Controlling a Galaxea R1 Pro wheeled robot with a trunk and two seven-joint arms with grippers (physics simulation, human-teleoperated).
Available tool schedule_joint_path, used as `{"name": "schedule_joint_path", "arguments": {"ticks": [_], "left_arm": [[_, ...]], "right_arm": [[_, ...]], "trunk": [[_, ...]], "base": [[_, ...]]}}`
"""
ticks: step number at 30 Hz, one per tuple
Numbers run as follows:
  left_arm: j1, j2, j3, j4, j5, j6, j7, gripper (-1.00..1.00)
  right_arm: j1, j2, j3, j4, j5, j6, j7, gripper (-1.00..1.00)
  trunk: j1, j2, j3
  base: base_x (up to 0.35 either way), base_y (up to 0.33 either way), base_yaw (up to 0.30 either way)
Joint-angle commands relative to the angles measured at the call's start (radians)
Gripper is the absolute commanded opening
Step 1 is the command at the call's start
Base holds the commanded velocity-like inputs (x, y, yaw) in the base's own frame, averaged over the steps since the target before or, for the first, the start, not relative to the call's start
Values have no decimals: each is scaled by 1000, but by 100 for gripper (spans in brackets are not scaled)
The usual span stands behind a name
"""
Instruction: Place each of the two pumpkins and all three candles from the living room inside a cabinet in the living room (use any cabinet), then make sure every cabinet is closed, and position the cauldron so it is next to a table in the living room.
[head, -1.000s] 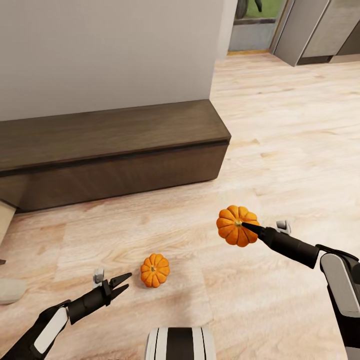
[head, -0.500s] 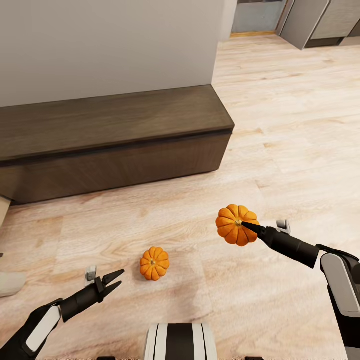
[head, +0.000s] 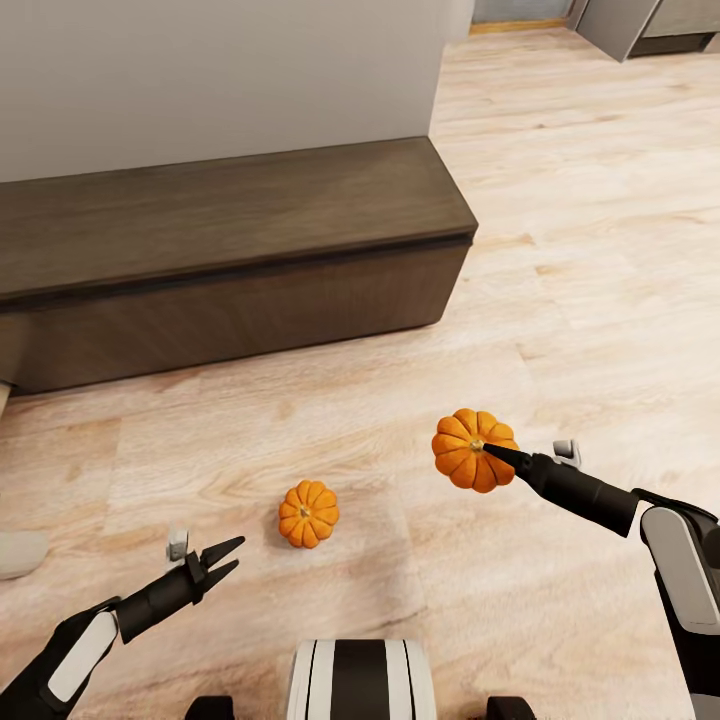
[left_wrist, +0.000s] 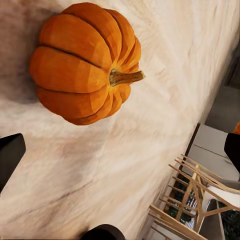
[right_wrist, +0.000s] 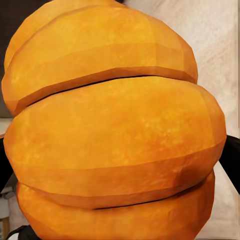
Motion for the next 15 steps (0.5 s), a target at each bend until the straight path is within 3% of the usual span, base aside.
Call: {"name": "schedule_joint_path", "arguments": {"ticks": [1, 15], "left_arm": [[0, 0, 0, 0, 5, 7, 0, 100], [0, 0, 1, 0, 5, 6, 7, 100]], "right_arm": [[-1, 0, -2, 0, 4, 5, 9, -100], [-1, 0, -2, 0, 4, 5, 9, -100]], "trunk": [[0, 0, -4], [7, -4, -59]], "base": [[0, 0, 0], [0, 0, 0]]}}
